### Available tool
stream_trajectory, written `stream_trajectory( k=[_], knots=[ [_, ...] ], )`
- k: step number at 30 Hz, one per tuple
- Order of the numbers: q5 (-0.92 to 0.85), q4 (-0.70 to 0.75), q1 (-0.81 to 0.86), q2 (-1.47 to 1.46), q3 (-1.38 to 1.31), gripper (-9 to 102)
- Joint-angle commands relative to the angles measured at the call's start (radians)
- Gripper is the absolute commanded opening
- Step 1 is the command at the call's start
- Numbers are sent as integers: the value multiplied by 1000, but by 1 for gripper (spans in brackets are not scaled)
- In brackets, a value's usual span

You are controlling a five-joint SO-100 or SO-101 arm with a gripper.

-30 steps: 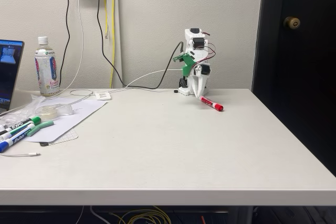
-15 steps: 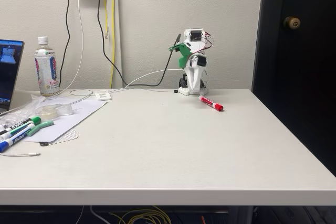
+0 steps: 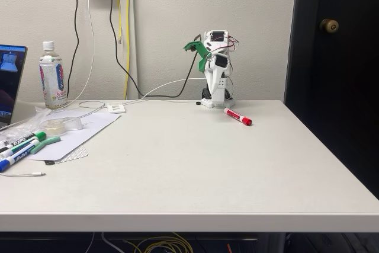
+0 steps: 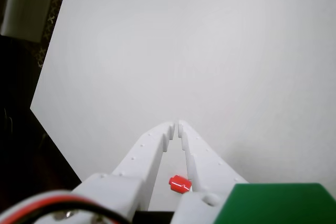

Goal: Pick up the red marker.

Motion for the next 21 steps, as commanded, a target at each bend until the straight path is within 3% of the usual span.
stream_trajectory(
  k=[1, 8, 13, 21],
  knots=[
    [-103, 35, -12, 11, -51, 0],
    [-377, 147, -57, -5, -71, 0],
    [-701, 311, -44, -58, -144, 0],
    [-948, 420, -38, -147, -179, 0]
  ],
)
